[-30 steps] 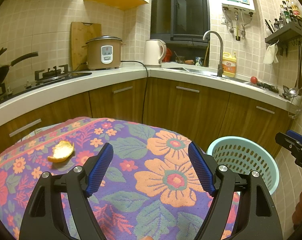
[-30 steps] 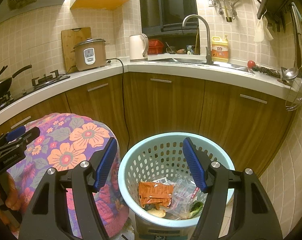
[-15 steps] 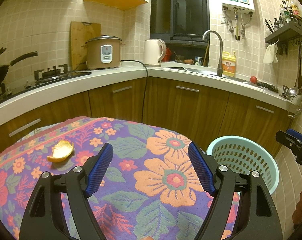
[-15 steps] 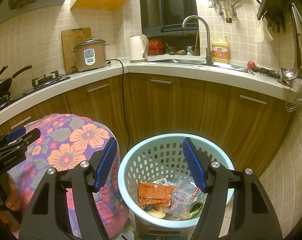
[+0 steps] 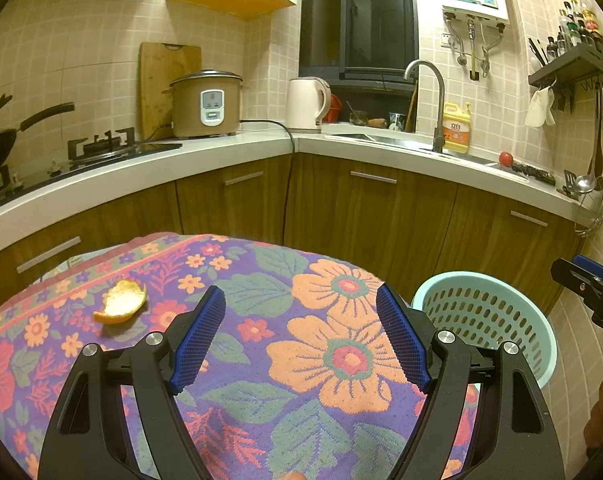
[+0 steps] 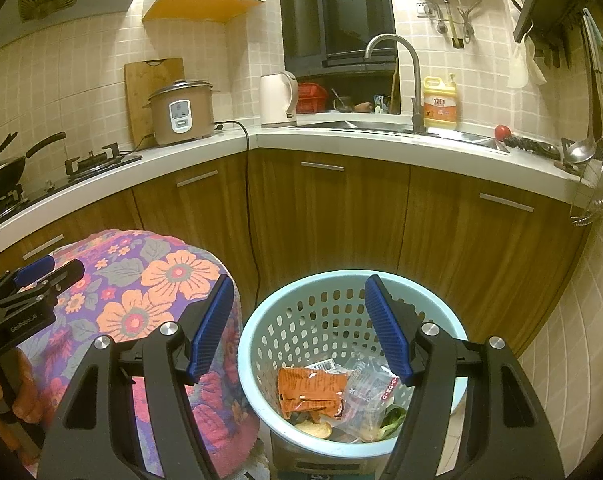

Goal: Collect trash

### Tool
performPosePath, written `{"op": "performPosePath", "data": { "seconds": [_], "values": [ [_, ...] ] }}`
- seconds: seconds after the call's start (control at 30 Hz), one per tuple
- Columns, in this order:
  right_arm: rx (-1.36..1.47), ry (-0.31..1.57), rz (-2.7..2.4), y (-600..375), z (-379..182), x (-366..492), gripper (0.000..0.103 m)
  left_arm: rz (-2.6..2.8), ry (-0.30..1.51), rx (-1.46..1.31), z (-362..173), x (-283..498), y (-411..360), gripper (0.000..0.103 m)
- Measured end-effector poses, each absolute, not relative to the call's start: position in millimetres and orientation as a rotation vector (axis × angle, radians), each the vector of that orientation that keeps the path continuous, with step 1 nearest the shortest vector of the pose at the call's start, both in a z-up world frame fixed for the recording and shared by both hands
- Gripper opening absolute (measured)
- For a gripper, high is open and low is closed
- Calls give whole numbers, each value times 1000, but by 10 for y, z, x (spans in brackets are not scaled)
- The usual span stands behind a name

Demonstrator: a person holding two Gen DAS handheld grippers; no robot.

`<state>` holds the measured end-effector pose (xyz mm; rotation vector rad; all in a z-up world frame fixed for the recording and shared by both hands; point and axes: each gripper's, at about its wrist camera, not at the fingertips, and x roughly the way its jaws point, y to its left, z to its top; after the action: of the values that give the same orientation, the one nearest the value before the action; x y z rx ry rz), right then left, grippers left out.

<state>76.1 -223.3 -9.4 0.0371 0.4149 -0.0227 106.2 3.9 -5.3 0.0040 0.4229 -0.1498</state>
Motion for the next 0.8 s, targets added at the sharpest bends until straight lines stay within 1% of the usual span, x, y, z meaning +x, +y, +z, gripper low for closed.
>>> {"op": "performPosePath", "data": {
  "seconds": [0.63, 0.8],
  "values": [
    [34, 418, -17, -2213, -112, 778, 64, -151, 423, 5, -51, 1064, 41, 77],
    [33, 418, -17, -2209, -115, 775, 64, -151, 424, 4, -50, 1068, 42, 79]
  ]
}}
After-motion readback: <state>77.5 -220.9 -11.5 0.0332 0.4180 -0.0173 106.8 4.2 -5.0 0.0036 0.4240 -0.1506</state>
